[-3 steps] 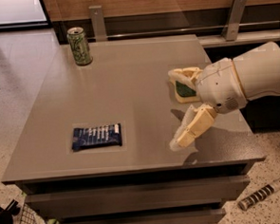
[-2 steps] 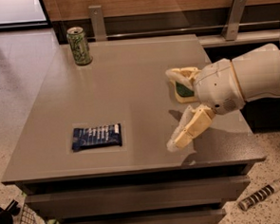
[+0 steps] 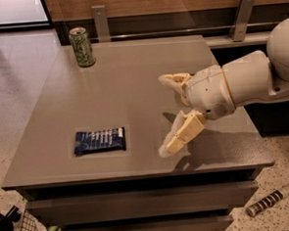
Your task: Move rxbar blueberry near green can
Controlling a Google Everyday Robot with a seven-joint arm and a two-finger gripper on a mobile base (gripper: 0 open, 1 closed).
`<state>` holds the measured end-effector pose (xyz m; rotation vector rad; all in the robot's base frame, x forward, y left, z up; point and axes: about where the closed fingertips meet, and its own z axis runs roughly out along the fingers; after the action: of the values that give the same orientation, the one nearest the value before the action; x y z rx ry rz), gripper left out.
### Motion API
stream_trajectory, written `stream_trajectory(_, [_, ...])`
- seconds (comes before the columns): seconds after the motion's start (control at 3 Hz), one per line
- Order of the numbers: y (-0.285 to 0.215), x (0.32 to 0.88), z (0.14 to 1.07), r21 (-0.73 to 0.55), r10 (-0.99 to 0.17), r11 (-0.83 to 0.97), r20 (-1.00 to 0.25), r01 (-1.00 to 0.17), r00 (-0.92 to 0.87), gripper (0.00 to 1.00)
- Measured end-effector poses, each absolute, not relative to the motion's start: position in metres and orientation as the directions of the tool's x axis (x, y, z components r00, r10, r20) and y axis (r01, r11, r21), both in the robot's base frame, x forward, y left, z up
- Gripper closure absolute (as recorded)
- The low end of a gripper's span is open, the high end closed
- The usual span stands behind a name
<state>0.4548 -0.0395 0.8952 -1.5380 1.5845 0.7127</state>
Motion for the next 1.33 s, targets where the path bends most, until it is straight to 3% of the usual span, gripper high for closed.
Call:
stream_trajectory(0.67, [0.021, 0.452, 0.874, -0.097, -0.445, 0.036, -0.893, -0.995, 0.071, 0.00])
stream_trajectory(1.33, [0.070, 0.449, 0.823, -0.048, -0.455, -0.003, -0.889, -0.999, 0.045, 0.00])
